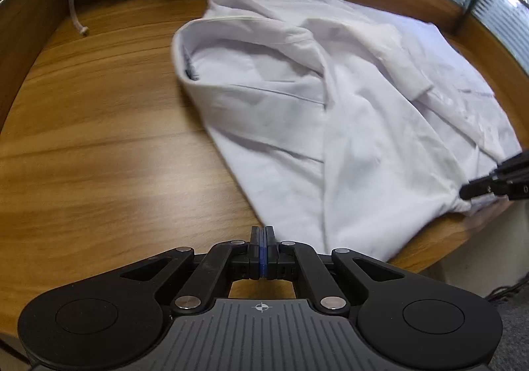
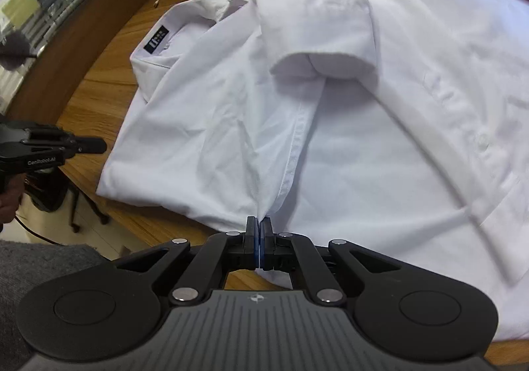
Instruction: Fold clothes
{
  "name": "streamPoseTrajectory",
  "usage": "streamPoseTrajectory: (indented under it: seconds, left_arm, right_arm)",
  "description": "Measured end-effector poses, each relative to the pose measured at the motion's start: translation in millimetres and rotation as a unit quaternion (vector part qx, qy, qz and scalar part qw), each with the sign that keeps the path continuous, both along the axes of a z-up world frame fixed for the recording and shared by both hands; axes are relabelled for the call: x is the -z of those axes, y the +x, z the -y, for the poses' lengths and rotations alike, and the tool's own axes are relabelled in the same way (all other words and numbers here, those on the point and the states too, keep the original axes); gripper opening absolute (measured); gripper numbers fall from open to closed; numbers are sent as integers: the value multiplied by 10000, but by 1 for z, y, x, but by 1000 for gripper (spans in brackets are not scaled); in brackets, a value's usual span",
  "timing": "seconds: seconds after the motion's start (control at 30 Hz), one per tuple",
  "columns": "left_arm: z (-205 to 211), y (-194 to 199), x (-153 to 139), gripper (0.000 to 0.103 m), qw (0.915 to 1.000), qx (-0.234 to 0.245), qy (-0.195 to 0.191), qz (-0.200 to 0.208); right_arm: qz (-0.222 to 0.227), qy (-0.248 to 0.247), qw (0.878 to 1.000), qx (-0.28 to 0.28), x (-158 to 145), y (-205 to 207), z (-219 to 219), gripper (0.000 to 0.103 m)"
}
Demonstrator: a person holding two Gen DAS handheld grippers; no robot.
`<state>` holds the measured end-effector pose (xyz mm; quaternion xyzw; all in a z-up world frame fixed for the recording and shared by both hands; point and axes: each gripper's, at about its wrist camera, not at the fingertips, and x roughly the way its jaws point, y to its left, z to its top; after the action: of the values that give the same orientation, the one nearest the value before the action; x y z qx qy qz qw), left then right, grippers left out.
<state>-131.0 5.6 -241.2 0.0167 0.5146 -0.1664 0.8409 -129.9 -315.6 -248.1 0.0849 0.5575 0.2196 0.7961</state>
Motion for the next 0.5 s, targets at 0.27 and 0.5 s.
streamPoseTrajectory:
  seconds: [0.27, 0.5]
  left_arm:
    - [13, -10, -19, 8, 9994, -109, -279, 164]
    - [57, -16, -26, 28, 9985, -292, -342, 298]
  right_arm:
    - [955, -476, 9917, -721, -57, 20, 7, 38]
    - [1996, -1538, 9512, -1783, -58, 64, 0, 55]
